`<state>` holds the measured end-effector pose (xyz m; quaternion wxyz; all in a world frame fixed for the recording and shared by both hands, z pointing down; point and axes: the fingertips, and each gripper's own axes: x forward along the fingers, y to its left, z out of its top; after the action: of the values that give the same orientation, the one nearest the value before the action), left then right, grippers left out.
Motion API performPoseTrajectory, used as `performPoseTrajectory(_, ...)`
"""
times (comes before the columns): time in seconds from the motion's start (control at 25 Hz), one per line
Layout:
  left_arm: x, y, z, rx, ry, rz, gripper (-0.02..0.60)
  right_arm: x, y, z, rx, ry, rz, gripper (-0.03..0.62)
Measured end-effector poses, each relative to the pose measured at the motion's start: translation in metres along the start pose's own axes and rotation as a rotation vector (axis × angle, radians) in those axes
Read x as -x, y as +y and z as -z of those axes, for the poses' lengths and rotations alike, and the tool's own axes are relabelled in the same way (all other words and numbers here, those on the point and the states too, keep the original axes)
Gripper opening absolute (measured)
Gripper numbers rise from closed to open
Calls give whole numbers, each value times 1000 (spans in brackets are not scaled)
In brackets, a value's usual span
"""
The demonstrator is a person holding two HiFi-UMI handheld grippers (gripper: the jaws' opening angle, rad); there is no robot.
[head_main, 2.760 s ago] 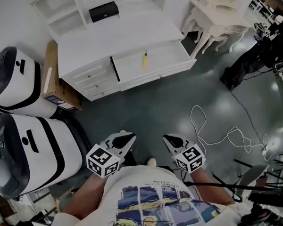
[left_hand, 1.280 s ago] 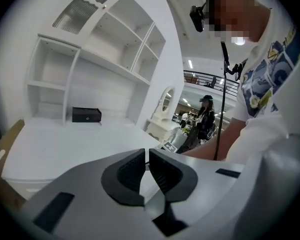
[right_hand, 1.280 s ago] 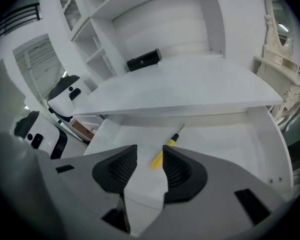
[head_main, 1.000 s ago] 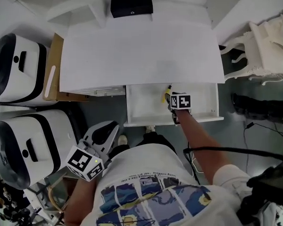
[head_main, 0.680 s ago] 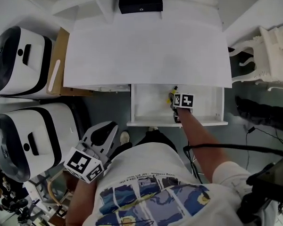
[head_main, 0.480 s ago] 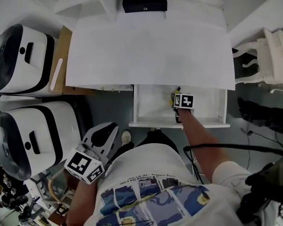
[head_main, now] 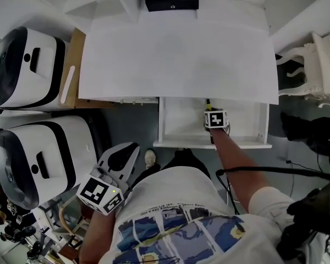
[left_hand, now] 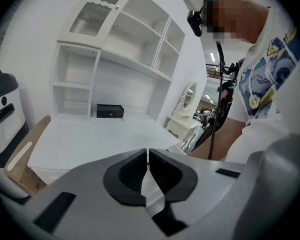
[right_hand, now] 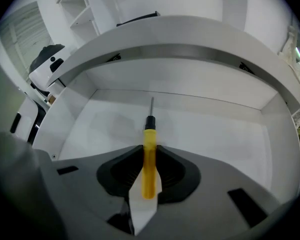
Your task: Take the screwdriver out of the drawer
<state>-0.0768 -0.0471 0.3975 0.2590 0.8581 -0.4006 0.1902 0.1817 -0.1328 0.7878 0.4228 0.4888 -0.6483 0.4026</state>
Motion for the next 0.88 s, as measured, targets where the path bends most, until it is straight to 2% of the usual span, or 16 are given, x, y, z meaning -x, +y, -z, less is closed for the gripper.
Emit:
performPoseTrajectory(0.24,1,5,0,-2,4,10,15,1,-1,-1,18,9,-12,98)
performPoseTrajectory(0.64,6,9,6,-29,-29,81,15,19,5,5,22,31,-43,97)
performPoseTrajectory(0.88,19,12,10,-28,-56,130,15,42,22,12,78,71,-64,97)
